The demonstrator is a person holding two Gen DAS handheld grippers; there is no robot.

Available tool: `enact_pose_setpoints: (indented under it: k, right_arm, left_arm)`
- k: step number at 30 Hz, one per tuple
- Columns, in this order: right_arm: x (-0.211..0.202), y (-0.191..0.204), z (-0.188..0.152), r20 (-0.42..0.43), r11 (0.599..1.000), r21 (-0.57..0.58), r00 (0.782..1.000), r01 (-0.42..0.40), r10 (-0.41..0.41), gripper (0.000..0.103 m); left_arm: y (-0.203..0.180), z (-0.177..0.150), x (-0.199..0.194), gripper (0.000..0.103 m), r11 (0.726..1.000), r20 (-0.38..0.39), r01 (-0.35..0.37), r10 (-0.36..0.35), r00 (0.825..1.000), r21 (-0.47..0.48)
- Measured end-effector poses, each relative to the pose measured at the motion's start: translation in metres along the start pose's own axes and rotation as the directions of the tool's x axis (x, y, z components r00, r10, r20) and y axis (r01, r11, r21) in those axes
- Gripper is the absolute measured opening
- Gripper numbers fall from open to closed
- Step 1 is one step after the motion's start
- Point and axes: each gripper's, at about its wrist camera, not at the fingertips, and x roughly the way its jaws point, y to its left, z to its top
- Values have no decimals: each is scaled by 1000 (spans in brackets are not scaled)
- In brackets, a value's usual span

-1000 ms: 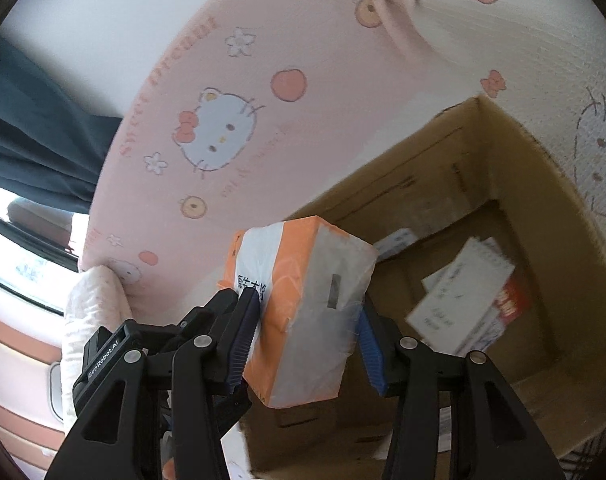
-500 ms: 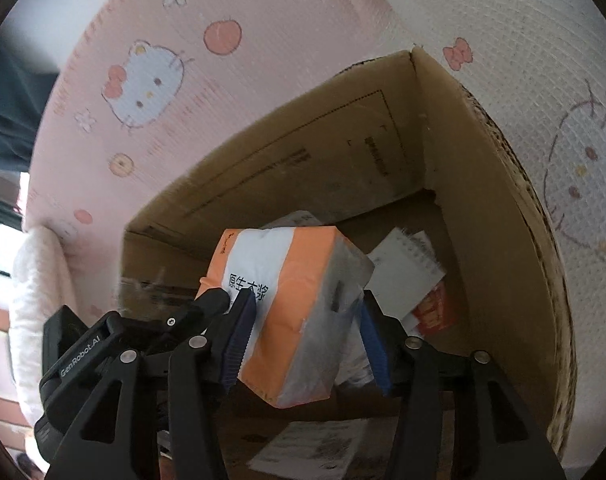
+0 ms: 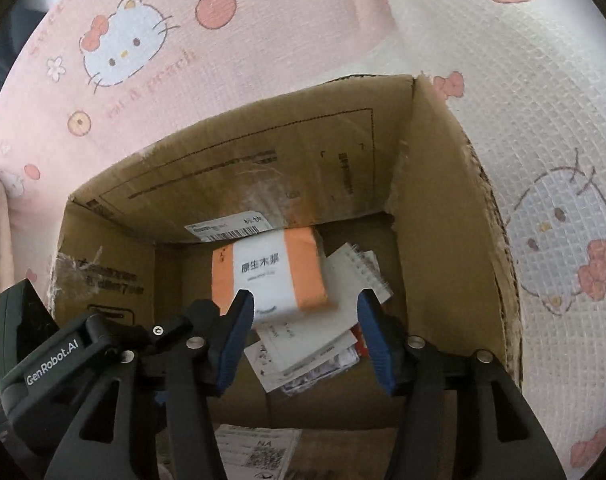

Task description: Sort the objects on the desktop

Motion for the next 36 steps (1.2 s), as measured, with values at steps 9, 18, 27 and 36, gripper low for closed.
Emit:
enact_pose_setpoints:
  k: [9,18,27,36]
  right_arm:
    - [-47,4,-6,79,993,106,996,-42,33,64]
    - [-108,35,-45,150,995,94,989,-21,6,71]
    - [-150,69,-102,206,999,35,978,3,-10,72]
    - [-208,89,-162,350,999,44,937,-22,5,73]
  left_arm:
    - [-12,-14,-31,67,981,-18,-67,71,997,183]
    - [-32,-40,-85,67,875,70,-143,124,990,463]
    - [-41,-82,-156,67,633,314,-255,21,949,731]
    - [-17,-133,-218,67,395,429,-332,-187,884,857]
